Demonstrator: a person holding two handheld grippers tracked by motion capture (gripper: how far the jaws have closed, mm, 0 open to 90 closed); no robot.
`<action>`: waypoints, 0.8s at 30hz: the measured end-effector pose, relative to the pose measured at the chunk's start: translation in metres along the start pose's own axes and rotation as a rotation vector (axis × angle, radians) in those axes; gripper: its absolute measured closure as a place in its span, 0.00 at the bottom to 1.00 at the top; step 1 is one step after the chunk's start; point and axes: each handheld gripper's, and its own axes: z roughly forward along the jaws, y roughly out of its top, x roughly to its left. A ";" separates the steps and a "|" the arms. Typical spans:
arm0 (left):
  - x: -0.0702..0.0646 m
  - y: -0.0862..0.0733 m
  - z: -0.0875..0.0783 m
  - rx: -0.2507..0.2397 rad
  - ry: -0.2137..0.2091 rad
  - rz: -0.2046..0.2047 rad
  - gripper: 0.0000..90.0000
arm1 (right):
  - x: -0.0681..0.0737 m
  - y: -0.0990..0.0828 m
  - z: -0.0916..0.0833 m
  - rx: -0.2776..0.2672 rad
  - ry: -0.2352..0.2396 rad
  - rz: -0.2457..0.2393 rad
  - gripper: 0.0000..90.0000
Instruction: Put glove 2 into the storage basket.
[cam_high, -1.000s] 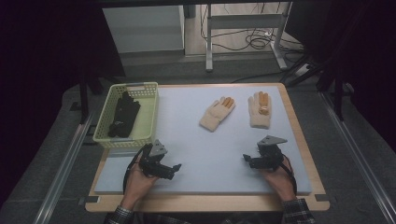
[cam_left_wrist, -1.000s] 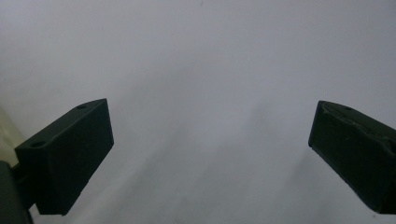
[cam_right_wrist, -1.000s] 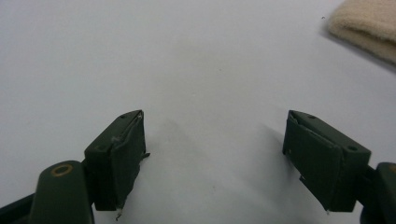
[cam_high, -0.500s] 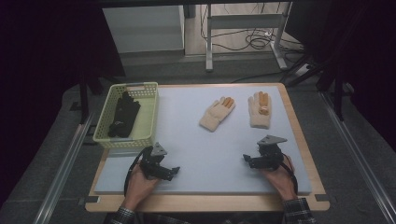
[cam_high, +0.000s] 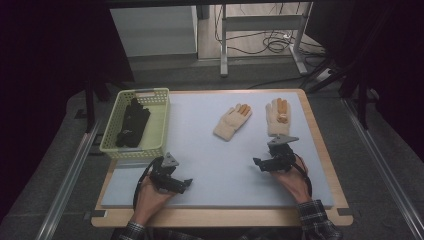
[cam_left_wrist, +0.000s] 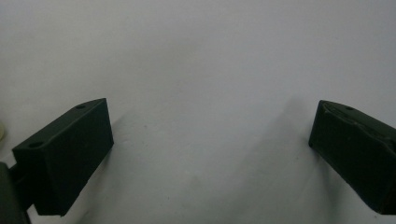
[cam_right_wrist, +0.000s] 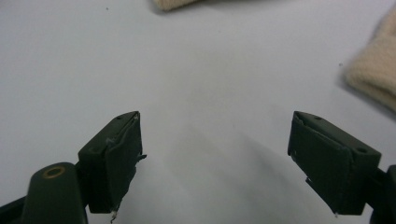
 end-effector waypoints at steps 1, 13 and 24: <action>0.000 0.000 0.000 0.000 0.000 0.000 0.00 | 0.000 0.000 0.000 0.000 0.000 0.000 0.19; 0.000 0.000 0.000 0.002 -0.002 -0.002 0.00 | -0.002 0.046 0.032 -0.025 0.037 0.036 0.21; 0.000 0.000 0.000 0.002 -0.003 -0.003 0.00 | -0.016 0.072 0.035 -0.009 0.039 0.020 0.28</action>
